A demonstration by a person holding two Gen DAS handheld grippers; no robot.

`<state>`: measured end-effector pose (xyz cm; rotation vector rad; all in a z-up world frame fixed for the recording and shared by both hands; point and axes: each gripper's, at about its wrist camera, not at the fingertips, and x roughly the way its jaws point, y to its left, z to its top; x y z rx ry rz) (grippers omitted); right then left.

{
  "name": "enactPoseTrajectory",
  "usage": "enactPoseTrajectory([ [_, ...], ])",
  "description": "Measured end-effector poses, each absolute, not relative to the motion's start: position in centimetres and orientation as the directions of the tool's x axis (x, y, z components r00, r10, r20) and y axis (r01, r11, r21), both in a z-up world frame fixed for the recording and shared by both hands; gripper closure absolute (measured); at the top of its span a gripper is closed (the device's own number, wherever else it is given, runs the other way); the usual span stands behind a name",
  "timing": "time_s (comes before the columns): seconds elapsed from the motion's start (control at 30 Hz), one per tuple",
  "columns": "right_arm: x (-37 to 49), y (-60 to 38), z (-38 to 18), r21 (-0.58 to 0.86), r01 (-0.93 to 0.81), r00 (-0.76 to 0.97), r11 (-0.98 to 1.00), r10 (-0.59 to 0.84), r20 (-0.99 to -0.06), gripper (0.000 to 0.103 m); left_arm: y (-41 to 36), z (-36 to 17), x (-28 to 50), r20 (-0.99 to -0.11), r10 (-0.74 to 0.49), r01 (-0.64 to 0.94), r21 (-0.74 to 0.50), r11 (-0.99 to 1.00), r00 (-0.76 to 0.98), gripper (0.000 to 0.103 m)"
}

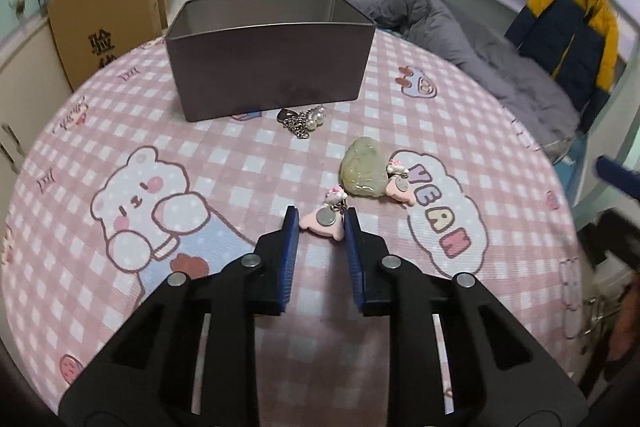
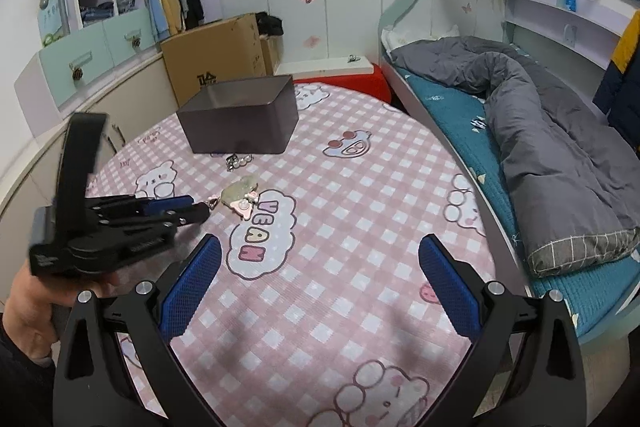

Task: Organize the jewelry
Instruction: 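Withdraw both tools and move them back toward the remaining charms, then grasp a pink charm with the left gripper while the right grasps another pink charm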

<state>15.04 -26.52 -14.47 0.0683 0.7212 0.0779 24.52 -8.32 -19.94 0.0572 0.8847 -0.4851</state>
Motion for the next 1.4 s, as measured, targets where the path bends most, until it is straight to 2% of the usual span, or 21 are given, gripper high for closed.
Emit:
enactPoseTrajectory([
  [0.33,21.5,-21.9,-18.7,0.046,-0.195,0.639,0.98,0.162,-0.752,0.009,-2.0,-18.9,23.2,-0.675,-0.419,0.336,-0.259,0.905,0.607,0.08],
  [0.5,23.7,-20.4,-19.1,0.027,-0.241,0.615,0.97,0.174,-0.769,0.029,-0.9,-18.7,23.2,-0.654,-0.437,0.327,-0.292,0.899,0.617,0.08],
  [0.67,24.9,-19.4,-19.8,0.004,-0.304,0.587,0.953,0.191,-0.786,0.043,-0.5,-18.9,23.5,-0.657,-0.434,0.303,-0.31,0.901,0.617,0.08],
  [0.73,24.8,-19.3,-19.7,0.017,-0.327,0.585,0.945,0.217,-0.781,0.055,-0.2,-19.0,23.6,-0.654,-0.435,0.291,-0.324,0.9,0.618,0.08],
  [0.8,24.6,-19.3,-19.7,0.025,-0.334,0.586,0.942,0.228,-0.778,0.078,-0.1,-19.2,23.9,-0.665,-0.435,0.281,-0.333,0.9,0.606,0.08],
  [0.87,24.3,-19.5,-19.6,0.048,-0.34,0.58,0.939,0.249,-0.775,0.078,-0.2,-19.2,23.9,-0.667,-0.434,0.281,-0.332,0.901,0.605,0.08],
  [0.97,23.5,-19.8,-19.3,0.083,-0.352,0.573,0.932,0.284,-0.768,0.086,-0.2,-19.1,23.9,-0.662,-0.43,0.28,-0.327,0.903,0.614,0.08],
  [1.03,22.8,-19.6,-19.1,0.084,-0.358,0.572,0.93,0.29,-0.768,0.087,-0.2,-19.1,23.9,-0.662,-0.429,0.281,-0.324,0.903,0.615,0.08],
  [1.07,22.5,-19.5,-19.1,0.084,-0.362,0.569,0.928,0.292,-0.769,0.095,-0.3,-19.1,23.9,-0.66,-0.427,0.283,-0.32,0.904,0.618,0.08],
  [1.4,21.4,-19.0,-19.3,0.048,-0.365,0.574,0.93,0.265,-0.775,0.093,-1.0,-18.7,23.3,-0.655,-0.404,0.297,-0.275,0.915,0.638,0.08],
])
